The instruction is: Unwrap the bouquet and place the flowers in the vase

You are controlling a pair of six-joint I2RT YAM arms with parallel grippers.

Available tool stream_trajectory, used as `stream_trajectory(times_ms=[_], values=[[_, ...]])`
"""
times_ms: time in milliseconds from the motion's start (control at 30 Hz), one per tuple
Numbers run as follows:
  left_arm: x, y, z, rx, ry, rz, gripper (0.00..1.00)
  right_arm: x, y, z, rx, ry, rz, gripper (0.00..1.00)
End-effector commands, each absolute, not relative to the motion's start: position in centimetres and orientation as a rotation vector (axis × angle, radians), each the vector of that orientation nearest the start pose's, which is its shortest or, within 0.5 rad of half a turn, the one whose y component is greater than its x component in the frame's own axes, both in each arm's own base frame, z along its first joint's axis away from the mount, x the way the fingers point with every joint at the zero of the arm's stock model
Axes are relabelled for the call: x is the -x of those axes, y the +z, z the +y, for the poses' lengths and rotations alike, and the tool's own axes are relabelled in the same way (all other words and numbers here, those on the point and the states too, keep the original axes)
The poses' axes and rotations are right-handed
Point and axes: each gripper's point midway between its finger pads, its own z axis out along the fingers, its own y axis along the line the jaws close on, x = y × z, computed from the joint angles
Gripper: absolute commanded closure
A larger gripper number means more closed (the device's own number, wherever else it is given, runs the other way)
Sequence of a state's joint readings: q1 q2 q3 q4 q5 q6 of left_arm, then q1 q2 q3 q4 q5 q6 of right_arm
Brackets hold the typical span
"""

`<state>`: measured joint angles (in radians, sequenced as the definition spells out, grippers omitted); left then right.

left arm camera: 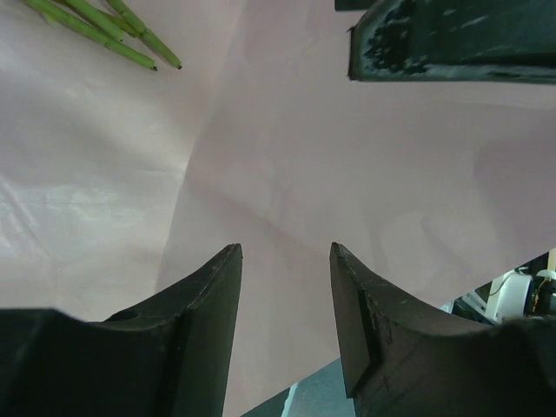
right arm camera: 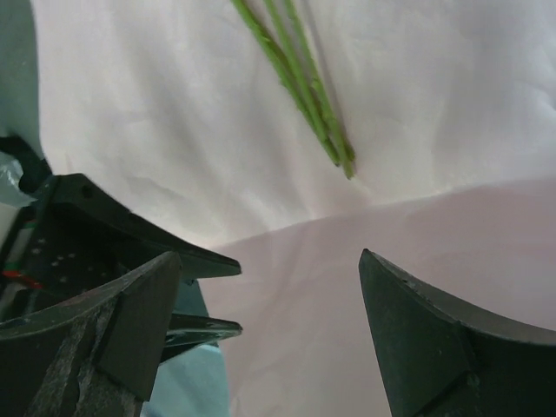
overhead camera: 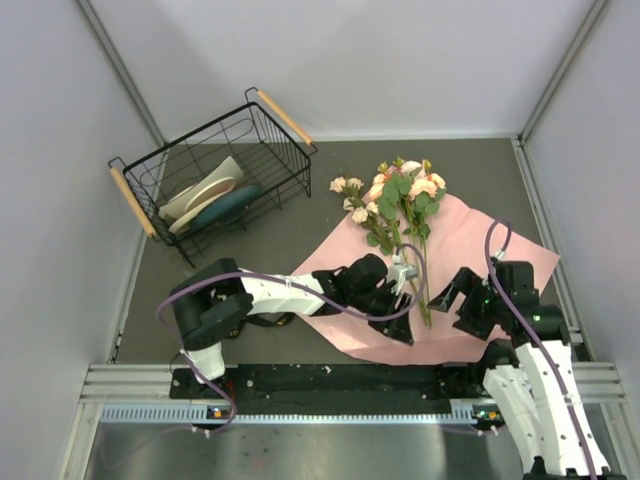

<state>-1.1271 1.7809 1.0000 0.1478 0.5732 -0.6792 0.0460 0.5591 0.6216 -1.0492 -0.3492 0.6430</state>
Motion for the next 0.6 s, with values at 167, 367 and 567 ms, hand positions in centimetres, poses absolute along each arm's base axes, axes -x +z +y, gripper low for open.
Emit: stream_trajectory(times_ms=[167, 367, 567], values=[[-9.1, 9.6, -44.7, -0.889, -1.48, 2.379, 0.49, -9.3, 7.6, 7.5, -1.034, 0.56, 2.593, 0.16], [-11.0, 11.8, -43.5, -0.823, -1.452, 2.327, 0.45, -13.9, 11.8, 6.8, -0.672, 0.545, 2.453, 0.15], [-14.7, 16.3, -41.7, -0.714, -1.441, 2.238, 0.29, -19.5, 14.5, 10.0, -0.567, 0.797, 2.356, 0.18]])
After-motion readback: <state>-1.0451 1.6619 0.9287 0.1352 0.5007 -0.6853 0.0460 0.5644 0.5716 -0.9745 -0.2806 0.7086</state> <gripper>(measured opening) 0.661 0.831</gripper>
